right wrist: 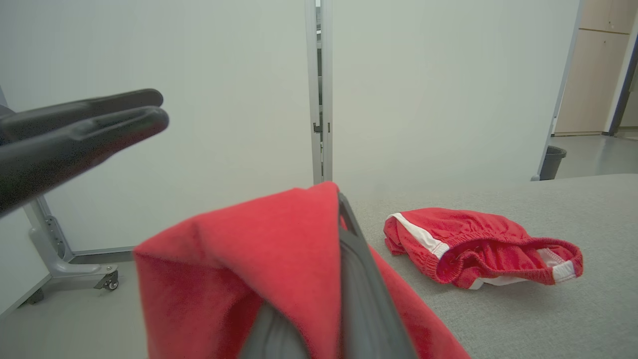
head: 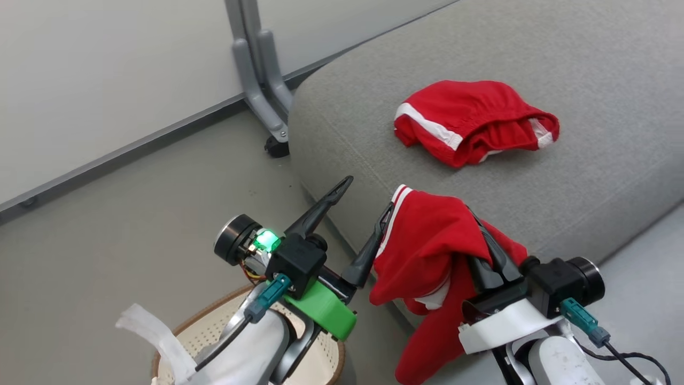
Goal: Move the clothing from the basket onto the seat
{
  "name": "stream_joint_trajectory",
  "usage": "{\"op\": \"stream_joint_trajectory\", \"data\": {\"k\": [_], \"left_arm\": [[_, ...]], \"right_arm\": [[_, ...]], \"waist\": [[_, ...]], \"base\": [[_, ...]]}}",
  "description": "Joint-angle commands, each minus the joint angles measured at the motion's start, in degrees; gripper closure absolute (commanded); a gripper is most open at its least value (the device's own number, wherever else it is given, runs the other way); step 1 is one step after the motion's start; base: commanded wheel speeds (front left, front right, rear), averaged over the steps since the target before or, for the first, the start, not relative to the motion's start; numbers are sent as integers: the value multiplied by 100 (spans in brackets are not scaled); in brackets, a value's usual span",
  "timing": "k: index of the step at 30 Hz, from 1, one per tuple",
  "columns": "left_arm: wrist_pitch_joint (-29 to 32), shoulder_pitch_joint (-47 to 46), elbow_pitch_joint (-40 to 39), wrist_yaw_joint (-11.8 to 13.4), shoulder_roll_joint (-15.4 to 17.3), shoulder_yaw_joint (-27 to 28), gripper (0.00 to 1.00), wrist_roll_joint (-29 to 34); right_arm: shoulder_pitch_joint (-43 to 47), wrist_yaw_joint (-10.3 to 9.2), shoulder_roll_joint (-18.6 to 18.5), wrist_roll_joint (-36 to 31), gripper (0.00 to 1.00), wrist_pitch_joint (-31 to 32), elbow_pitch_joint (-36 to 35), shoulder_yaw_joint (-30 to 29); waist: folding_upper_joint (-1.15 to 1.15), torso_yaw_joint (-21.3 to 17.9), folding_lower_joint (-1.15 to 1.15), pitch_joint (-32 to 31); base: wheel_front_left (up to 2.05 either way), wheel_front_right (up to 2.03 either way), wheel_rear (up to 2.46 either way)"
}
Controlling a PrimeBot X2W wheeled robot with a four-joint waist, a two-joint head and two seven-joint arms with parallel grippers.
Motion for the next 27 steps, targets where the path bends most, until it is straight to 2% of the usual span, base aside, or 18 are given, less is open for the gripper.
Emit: {"op": "stream_joint_trajectory", "data": {"k": [1,8,15,20,25,27], "left_arm": [[24,11,-31,-17,15,-39,0,26],[99,-197,-56,-255,-1,-284,0,63],[188,-229,-167,-278,161,-342,0,96],[429,-154,-539,-151,529,-242,0,173],[725,-237,-1090,-243,973,-215,0,264],[816,-262,-1286,-288,1173,-191,0,267]], "right_arm": [[74,-10,-3,41,100,-20,-101,-90],[334,-10,3,150,100,-20,-526,-512],[263,-10,-2,521,100,-20,-767,-759],[-445,-8,0,780,100,-20,-823,-924],[-1583,-8,3,689,100,-20,-855,-1369],[-2145,-10,-5,854,100,-20,-913,-1757]], "waist": [[0,-735,0,259],[0,-854,0,591],[0,-885,0,916],[0,-899,0,1481],[0,-576,0,2348],[0,-455,0,2689]], "base": [[0,0,0],[0,0,0],[0,0,0],[0,0,0],[0,0,0],[0,0,0]]}}
